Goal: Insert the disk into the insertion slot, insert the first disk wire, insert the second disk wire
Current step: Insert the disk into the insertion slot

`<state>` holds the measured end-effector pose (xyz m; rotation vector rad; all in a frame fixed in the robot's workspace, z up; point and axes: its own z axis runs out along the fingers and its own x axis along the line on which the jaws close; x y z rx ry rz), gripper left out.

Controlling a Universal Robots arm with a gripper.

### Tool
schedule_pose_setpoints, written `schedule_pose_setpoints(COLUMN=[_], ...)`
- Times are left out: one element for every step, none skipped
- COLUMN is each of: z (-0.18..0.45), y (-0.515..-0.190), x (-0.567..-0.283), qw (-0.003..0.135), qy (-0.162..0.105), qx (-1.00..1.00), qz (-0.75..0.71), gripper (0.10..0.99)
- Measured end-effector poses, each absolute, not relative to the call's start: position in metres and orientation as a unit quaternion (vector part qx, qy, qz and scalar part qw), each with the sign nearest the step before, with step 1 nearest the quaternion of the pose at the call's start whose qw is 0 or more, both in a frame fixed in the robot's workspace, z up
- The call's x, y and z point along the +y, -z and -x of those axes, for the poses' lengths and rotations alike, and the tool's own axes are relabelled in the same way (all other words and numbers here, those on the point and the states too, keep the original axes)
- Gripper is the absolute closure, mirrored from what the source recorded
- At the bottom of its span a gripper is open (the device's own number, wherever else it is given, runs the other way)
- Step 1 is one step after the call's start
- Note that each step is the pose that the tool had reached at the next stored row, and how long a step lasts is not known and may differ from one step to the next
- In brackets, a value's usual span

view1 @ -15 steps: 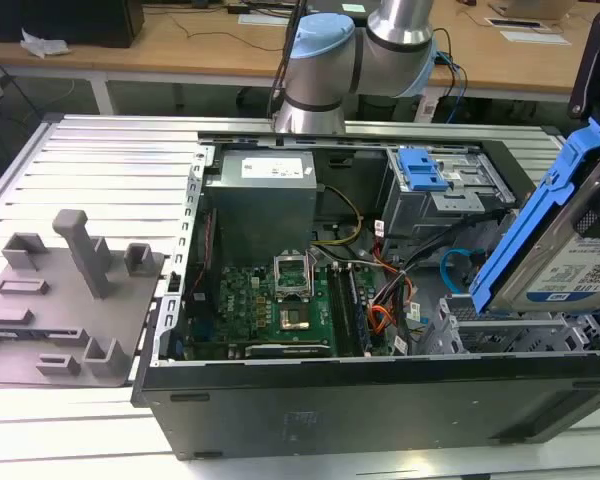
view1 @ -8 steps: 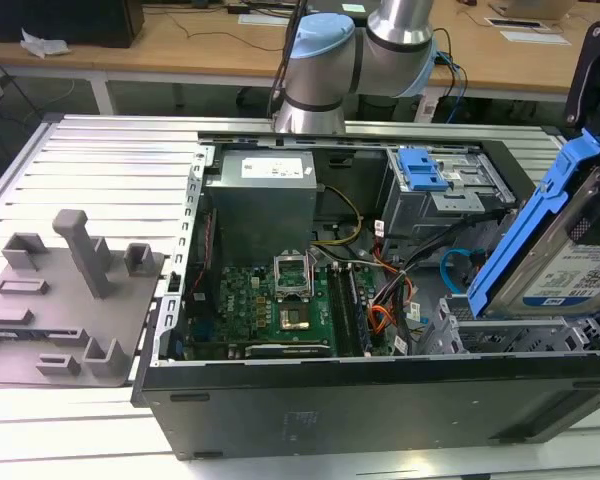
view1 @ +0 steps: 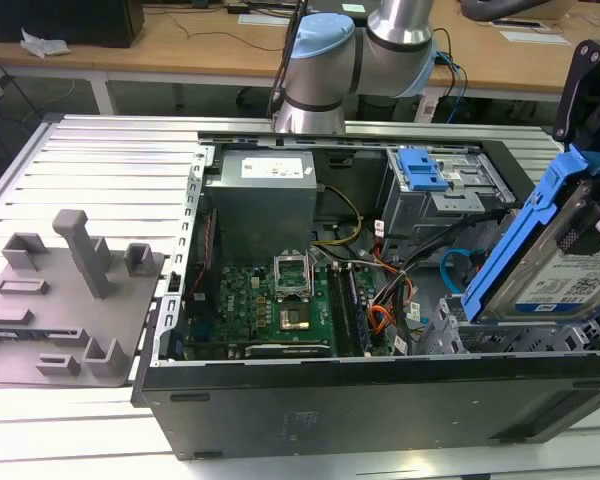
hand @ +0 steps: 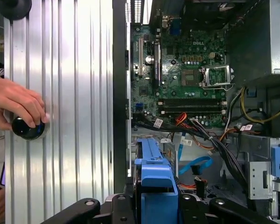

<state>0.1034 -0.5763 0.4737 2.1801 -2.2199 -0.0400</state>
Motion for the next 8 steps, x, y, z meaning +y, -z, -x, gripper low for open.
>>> schedule_pose_setpoints(z=[-0.103, -0.103, -0.103, -0.103, -0.104, -0.105, -0.106, -0.108], y=[-0.474, -0.474, -0.473, -0.473, -0.473, -0.473, -0.472, -0.472], x=[-0.574, -0.569, -0.562, -0.555, -0.547, -0.542, -0.538, -0.535], qw=[0.015, 0.015, 0.015, 0.015, 0.015, 0.015, 0.015, 0.015], qy=[0.013, 0.013, 0.013, 0.013, 0.013, 0.013, 0.013, 0.013], qx=[-0.713, -0.713, -0.713, -0.713, -0.713, -0.713, -0.713, -0.713], qz=[-0.701, -0.701, -0.701, -0.701, -0.701, -0.701, -0.701, -0.701], gripper=[0.722, 0.722, 0.722, 0.722, 0.722, 0.722, 0.722, 0.722])
